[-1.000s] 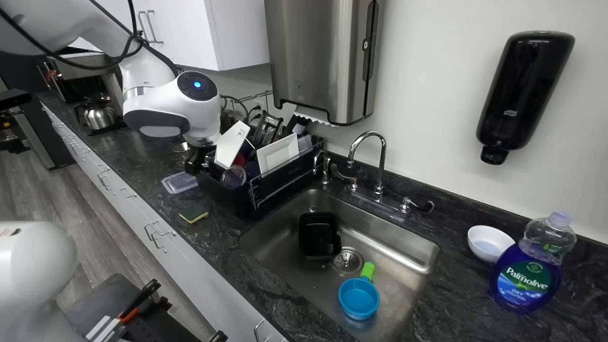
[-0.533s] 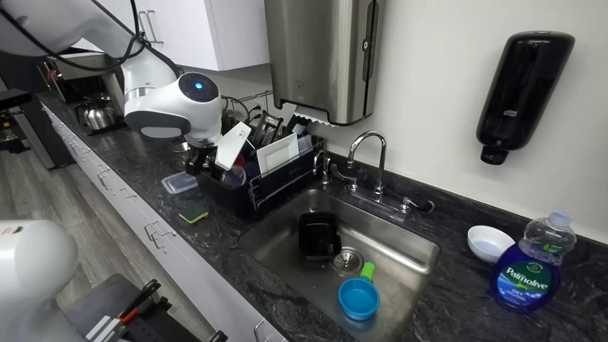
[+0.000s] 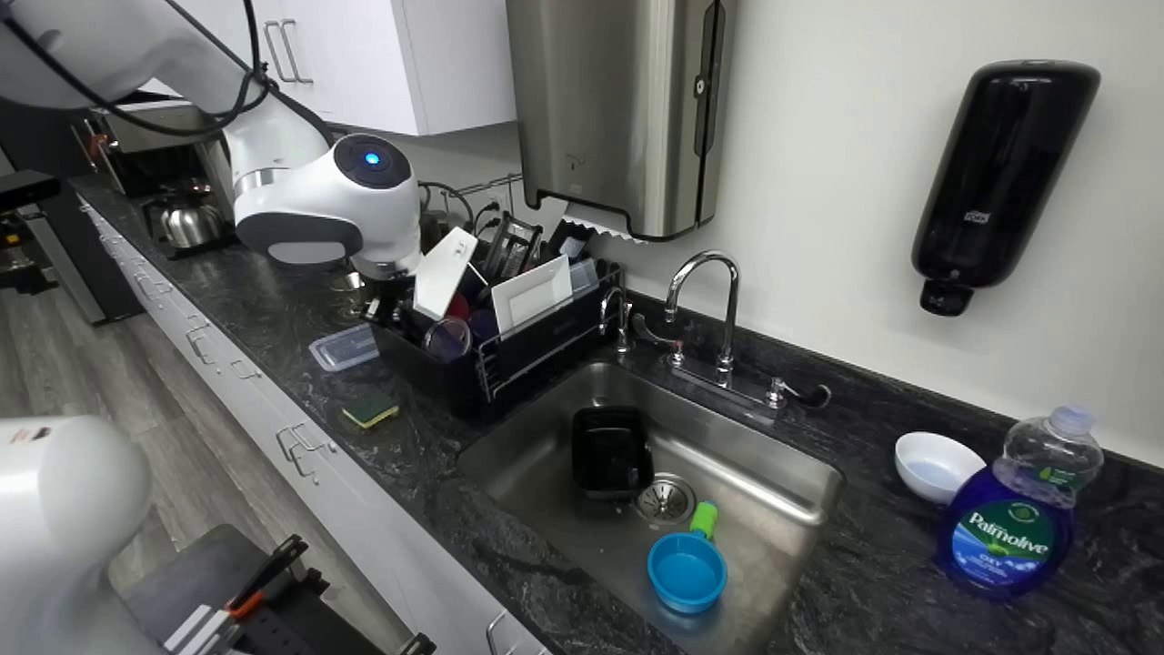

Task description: Move the knife from the left side of the drying rack to the right side.

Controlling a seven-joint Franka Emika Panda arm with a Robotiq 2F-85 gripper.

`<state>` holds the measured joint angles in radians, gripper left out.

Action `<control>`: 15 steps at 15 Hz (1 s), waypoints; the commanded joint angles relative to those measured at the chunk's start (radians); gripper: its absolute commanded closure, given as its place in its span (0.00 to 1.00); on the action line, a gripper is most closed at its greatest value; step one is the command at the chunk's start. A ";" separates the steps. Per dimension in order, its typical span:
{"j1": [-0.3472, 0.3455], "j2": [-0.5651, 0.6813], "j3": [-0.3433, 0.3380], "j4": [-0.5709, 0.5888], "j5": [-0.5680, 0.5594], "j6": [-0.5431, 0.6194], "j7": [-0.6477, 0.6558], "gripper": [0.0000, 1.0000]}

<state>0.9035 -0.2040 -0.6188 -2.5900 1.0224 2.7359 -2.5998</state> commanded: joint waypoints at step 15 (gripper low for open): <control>0.167 -0.071 -0.098 -0.006 -0.076 0.115 0.000 0.97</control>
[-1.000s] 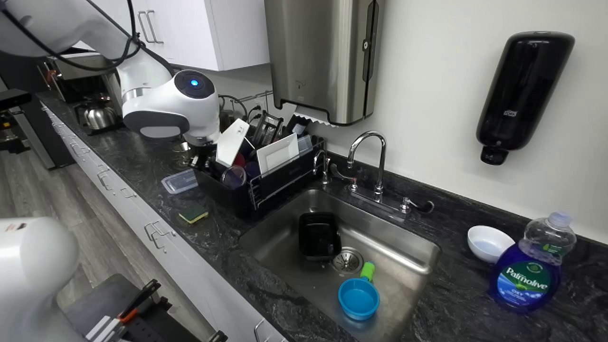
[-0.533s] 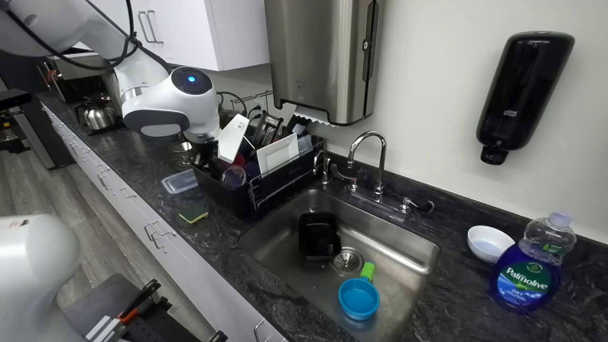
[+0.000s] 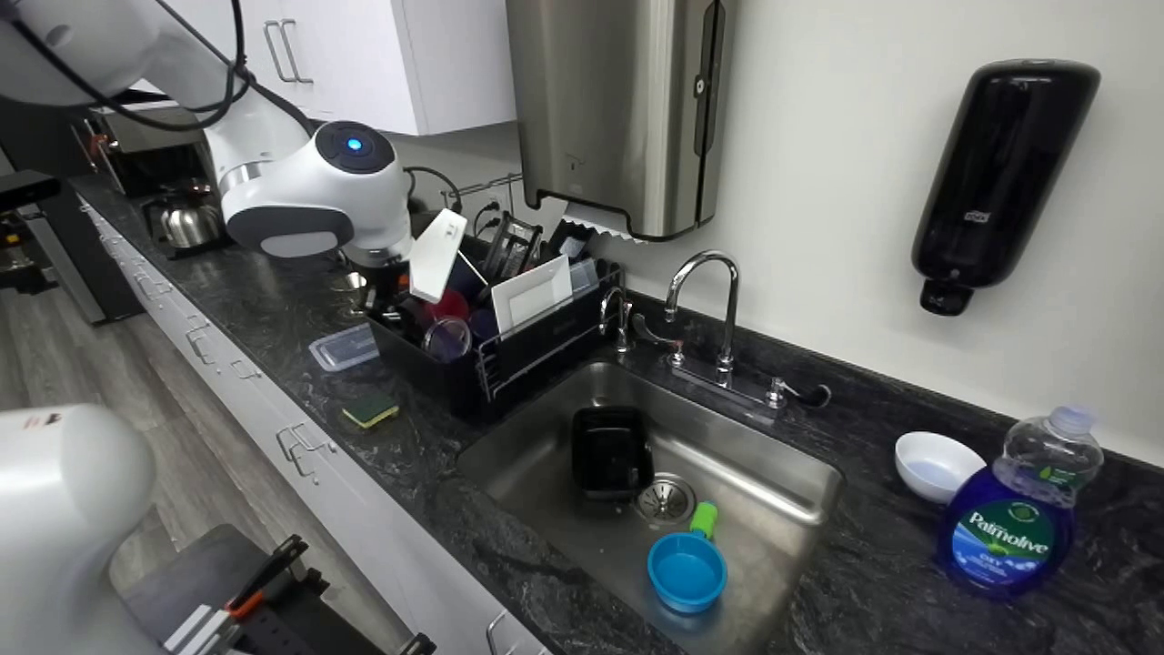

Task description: Move the knife from the left side of the drying rack to the right side.

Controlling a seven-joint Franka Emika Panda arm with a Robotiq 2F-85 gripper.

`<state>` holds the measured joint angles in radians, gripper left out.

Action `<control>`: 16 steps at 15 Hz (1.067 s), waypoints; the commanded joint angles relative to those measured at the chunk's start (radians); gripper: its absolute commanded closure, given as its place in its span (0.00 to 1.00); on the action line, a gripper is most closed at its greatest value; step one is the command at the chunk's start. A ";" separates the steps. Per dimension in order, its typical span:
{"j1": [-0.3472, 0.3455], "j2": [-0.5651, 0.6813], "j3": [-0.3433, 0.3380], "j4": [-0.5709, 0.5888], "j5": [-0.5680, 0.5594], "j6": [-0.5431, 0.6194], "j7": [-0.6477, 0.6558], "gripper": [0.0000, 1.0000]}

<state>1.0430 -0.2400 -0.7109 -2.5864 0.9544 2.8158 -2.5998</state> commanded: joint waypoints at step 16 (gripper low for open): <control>-0.010 0.069 0.115 0.078 -0.466 -0.016 0.191 0.97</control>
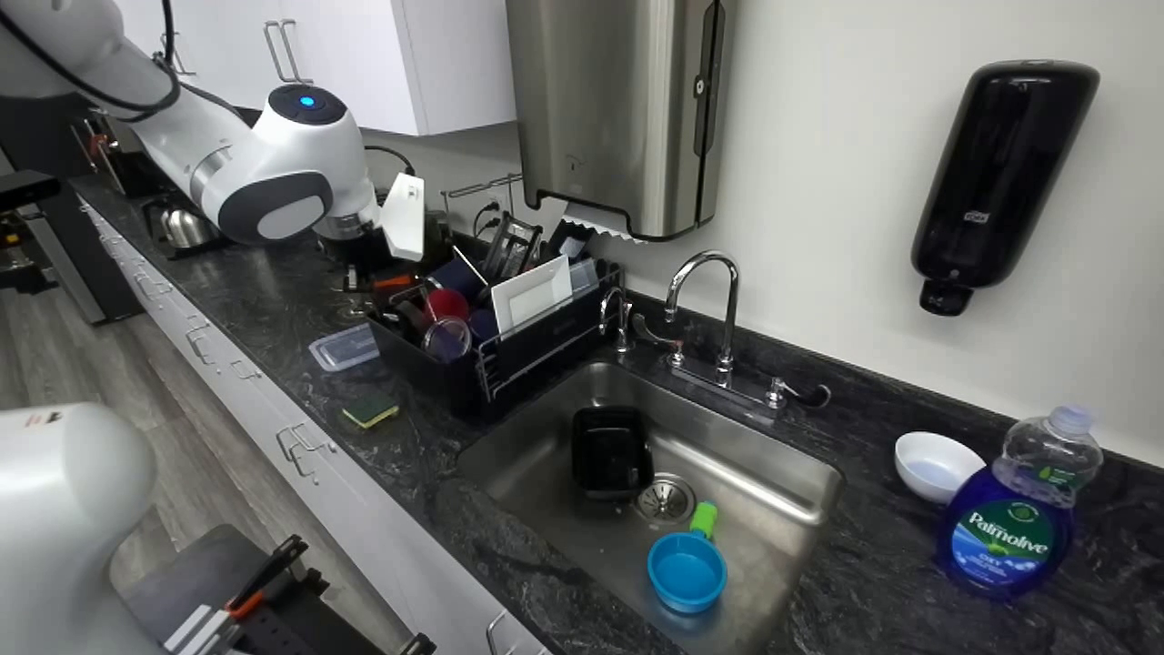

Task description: Move the knife from the left side of the drying rack to the right side.

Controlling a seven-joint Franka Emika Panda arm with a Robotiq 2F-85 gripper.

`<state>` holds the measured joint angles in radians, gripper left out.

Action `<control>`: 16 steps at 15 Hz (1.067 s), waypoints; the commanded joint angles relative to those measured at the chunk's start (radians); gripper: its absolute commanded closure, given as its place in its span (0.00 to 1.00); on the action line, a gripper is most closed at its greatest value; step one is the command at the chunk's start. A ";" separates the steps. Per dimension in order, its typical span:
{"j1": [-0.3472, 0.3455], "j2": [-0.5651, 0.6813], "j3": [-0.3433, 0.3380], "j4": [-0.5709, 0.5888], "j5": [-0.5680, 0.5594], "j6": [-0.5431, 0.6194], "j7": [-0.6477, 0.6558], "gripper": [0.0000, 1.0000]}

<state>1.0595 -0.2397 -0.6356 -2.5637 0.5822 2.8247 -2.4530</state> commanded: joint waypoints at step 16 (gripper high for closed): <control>-0.472 0.185 0.533 0.271 -0.590 -0.178 0.416 0.97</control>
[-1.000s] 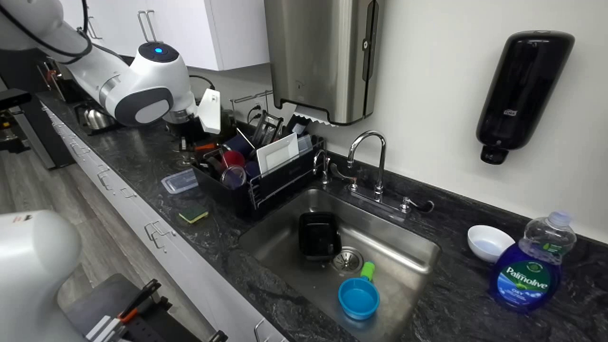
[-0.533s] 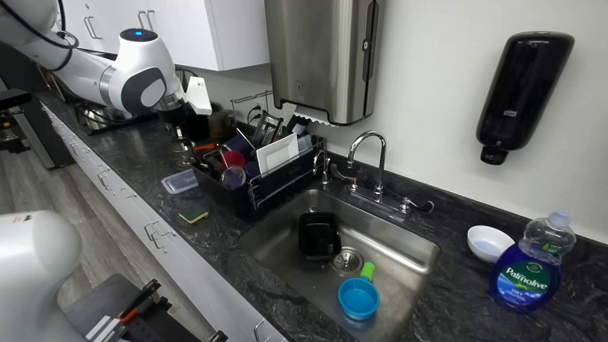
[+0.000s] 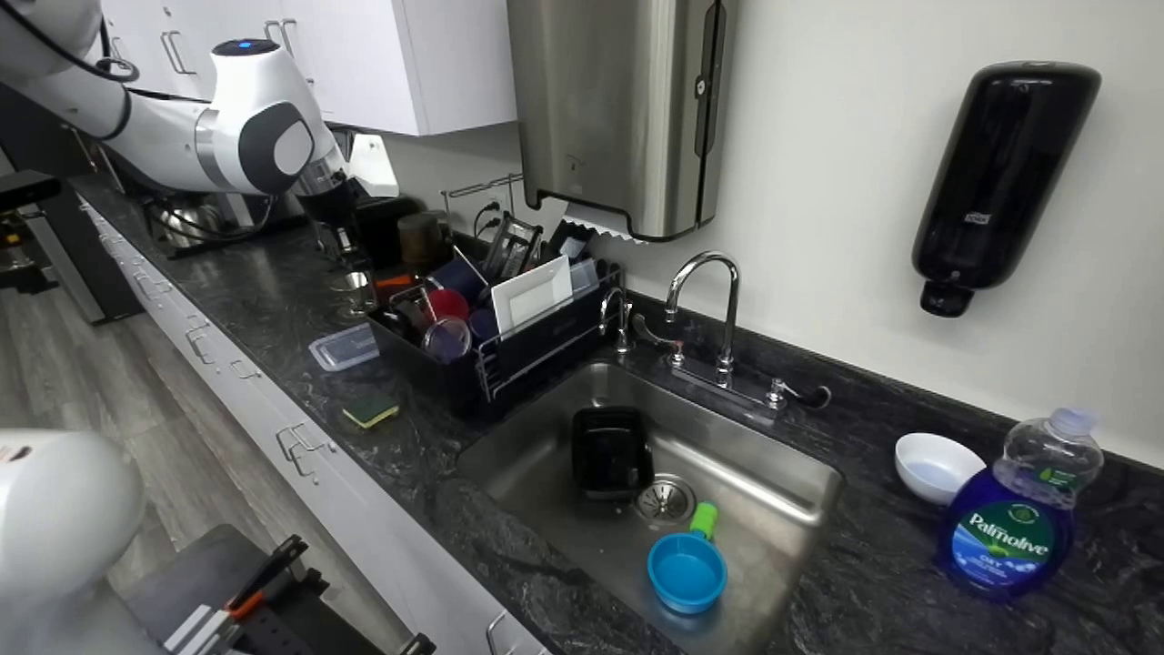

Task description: Move the knife from the left side of the drying rack to the right side.

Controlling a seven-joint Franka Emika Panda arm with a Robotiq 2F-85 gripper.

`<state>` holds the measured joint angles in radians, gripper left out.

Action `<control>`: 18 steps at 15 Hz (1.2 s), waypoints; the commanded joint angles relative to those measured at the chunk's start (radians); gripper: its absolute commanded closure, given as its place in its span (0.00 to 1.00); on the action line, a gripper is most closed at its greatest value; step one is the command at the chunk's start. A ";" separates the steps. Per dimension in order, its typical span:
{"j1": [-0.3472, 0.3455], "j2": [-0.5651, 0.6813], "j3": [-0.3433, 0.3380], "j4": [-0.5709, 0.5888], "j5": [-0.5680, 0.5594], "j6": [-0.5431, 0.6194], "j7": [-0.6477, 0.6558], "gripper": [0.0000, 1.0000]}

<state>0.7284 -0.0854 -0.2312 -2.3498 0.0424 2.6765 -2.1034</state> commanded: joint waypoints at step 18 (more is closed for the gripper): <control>-0.437 0.017 0.401 0.211 -0.164 -0.306 0.447 0.97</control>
<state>0.3243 -0.0720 0.1407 -2.1754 -0.1238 2.4486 -1.7132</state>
